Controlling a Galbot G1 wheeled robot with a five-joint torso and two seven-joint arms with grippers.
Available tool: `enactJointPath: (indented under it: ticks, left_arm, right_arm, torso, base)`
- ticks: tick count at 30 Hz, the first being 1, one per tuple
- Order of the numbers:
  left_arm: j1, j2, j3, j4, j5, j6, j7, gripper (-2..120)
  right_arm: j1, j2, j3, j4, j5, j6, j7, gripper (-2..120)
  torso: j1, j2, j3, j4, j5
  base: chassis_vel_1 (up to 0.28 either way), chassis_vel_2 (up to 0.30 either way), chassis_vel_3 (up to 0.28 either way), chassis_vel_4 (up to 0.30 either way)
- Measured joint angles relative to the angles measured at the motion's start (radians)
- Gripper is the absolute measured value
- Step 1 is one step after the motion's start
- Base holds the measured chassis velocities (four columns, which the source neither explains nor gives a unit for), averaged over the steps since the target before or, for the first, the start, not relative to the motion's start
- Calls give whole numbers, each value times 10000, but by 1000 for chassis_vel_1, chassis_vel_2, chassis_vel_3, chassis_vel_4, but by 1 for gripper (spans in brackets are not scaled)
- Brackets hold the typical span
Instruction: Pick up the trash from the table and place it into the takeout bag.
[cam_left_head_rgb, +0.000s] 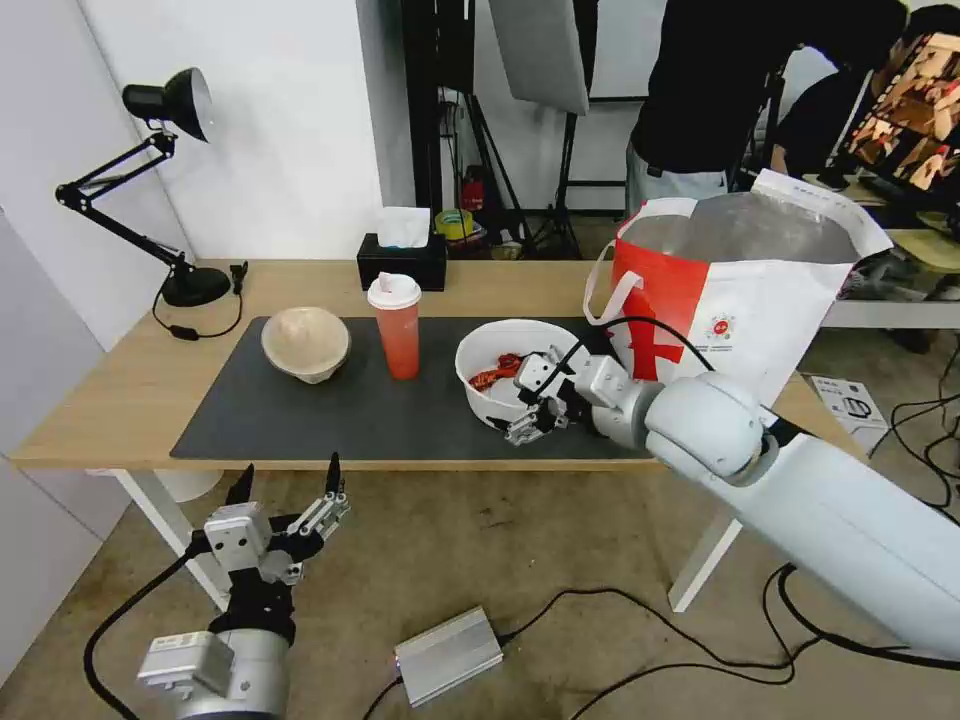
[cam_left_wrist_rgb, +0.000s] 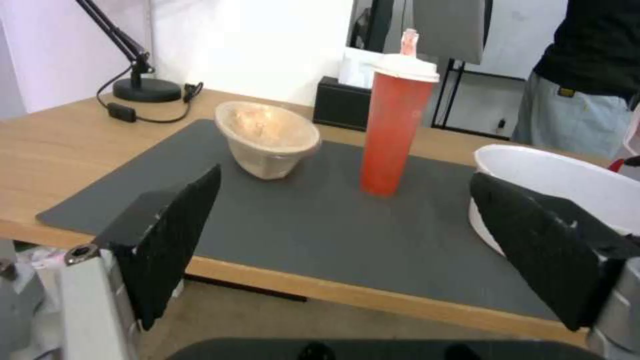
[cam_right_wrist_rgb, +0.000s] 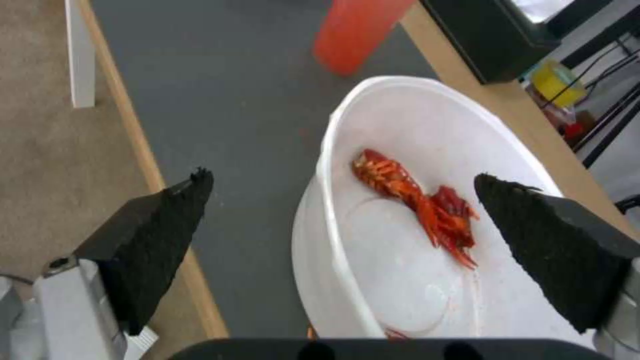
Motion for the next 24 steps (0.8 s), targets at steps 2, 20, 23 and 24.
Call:
enactJointPath:
  ticks: [2,20,23,24]
  left_arm:
    - [-3,-1,0,4,0,0,-6,100]
    - [-14,-4,0,-7,-2,1,-27,100]
    - [4,-4,0,-41,-4,2,-30,100]
    - [4,-4,0,-41,-4,2,-30,100]
  right_arm:
    - [84,3,-64,-70,-4,-4,-5,100]
    - [195,93,-163,-147,-25,-19,-13,100]
    - [153,132,-157,-147,-112,-21,0,100]
    - [153,132,-157,-147,-112,-21,0,100]
  torso:
    - [1,0,0,0,-1]
    - [0,0,0,0,0]
    - [1,0,0,0,0]
    - [1,0,0,0,0]
  base:
    - [0,0,0,0]
    - [0,0,0,0]
    - [0,0,0,0]
    - [0,0,0,0]
